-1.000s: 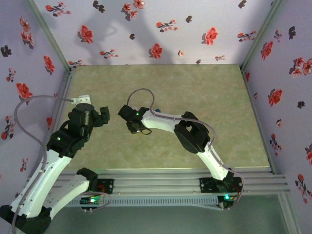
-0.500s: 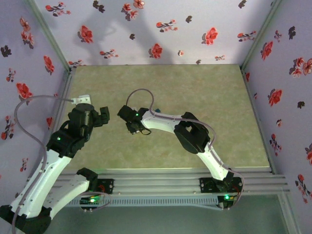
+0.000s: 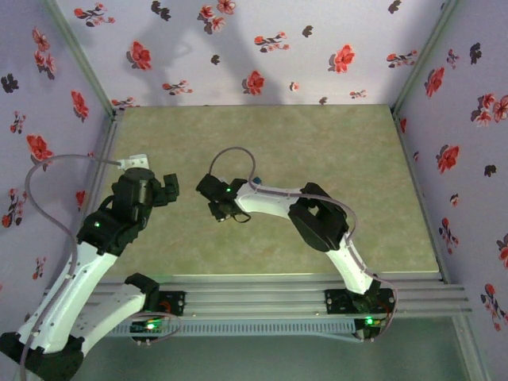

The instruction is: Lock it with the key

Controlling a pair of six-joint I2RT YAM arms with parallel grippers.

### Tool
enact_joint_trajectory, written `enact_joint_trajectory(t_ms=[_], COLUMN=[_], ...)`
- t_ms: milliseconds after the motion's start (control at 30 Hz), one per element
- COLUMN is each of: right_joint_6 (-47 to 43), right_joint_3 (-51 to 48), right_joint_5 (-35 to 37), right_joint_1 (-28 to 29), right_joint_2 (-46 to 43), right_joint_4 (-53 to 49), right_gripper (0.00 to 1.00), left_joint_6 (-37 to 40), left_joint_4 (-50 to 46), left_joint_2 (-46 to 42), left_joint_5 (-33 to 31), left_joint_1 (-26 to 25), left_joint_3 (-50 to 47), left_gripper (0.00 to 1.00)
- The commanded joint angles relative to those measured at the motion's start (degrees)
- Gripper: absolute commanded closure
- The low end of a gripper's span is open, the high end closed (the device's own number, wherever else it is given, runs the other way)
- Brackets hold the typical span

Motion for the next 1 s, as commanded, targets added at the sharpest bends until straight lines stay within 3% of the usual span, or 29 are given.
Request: enact_joint_trajectory(t_ms=[0, 667, 967], right_joint_6=[-0.8, -3.1, -5.7], right_joint_3=[-2.1, -18.1, -22.0], right_joint_5=[-1.3, -11.7, -19.4], right_joint_1=[0.3, -6.0, -10.1], right_joint_2=[-3.1, -16.6, -22.8], right_joint_4=[0.1, 11.5, 13.3], right_gripper=[0.91, 0.95, 0.96], left_joint_6=[0.4, 0.3, -4.0], left_joint_4=[0.7, 0.4, -1.7], left_joint_2=[0.2, 2.7, 6.5], left_joint_5=[-1.4, 0.2, 9.7], left_joint_1=[0.5, 0.5, 0.5], left_joint_3=[-0.4, -0.2, 2.9], left_gripper=[0.0, 0.0, 0.0])
